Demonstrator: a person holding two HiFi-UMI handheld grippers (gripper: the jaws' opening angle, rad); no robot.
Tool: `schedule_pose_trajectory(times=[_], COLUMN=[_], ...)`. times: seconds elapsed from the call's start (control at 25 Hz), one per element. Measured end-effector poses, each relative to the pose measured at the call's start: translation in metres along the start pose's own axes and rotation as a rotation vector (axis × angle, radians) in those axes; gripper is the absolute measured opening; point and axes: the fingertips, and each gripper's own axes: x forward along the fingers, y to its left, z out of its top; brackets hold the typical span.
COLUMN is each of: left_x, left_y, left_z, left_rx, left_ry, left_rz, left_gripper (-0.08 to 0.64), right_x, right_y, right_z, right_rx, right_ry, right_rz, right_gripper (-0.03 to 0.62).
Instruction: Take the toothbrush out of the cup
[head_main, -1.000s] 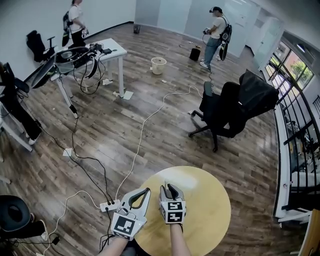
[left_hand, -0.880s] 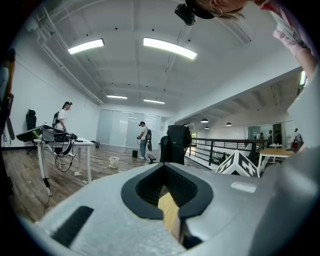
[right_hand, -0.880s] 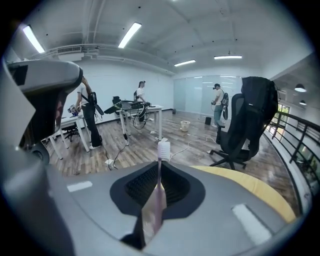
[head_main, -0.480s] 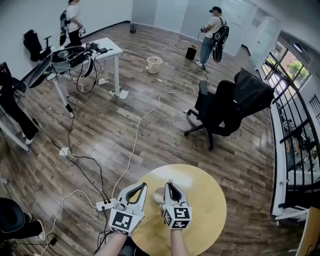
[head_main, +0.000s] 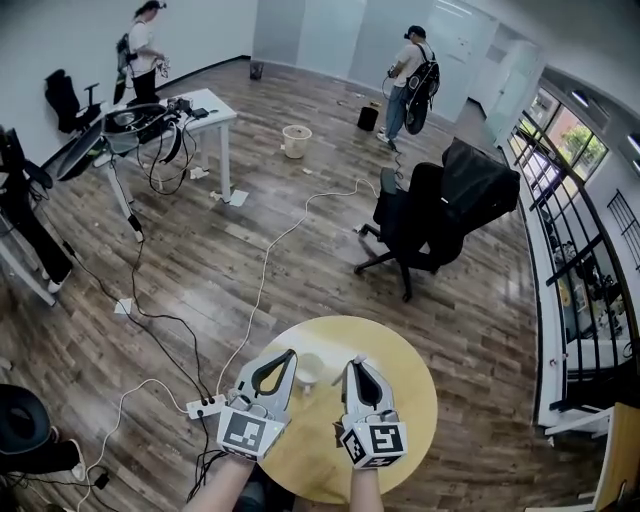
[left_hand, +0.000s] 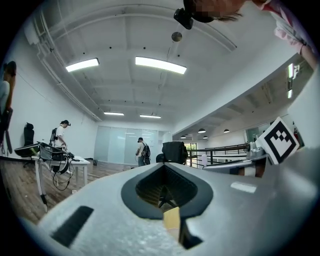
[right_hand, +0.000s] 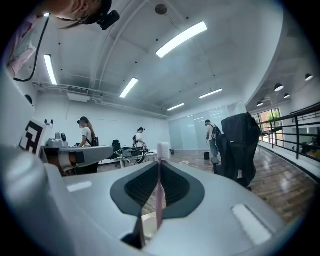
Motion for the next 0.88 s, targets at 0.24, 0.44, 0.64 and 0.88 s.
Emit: schedule_pose_trajectory(times=[0.24,0.44,0.64,0.88], left_x=[-0.031,-0.063,-0.086,-0.099], left_y=[-0.04,-0.07,-0.088,-0.093], left_z=[0.037,0.057,0.065,0.072], left_rx=[0.024,0.038,0.073,0.073], left_ry=[-0.089,-0.134,-0.158,-0.18], left_rz=[-0.004,-0.013,-0.015,-0.011], left_gripper=[-0.003,-0.003,-0.004,-0.003], right_x=[-0.059,-0.102,-0.127,-0.135], right_y=[0.013,0.029,0.045,0.064], right_z=[0.026,0.034,0.035,0.037], right_rx=[-0.03,-0.044,-0.052,-0.061], right_ry=[-0.066,-0.1,-0.113,-0.126], right_rz=[0.006,0.023,0.04,0.073], right_gripper=[0.02,0.02,0.02,0.02])
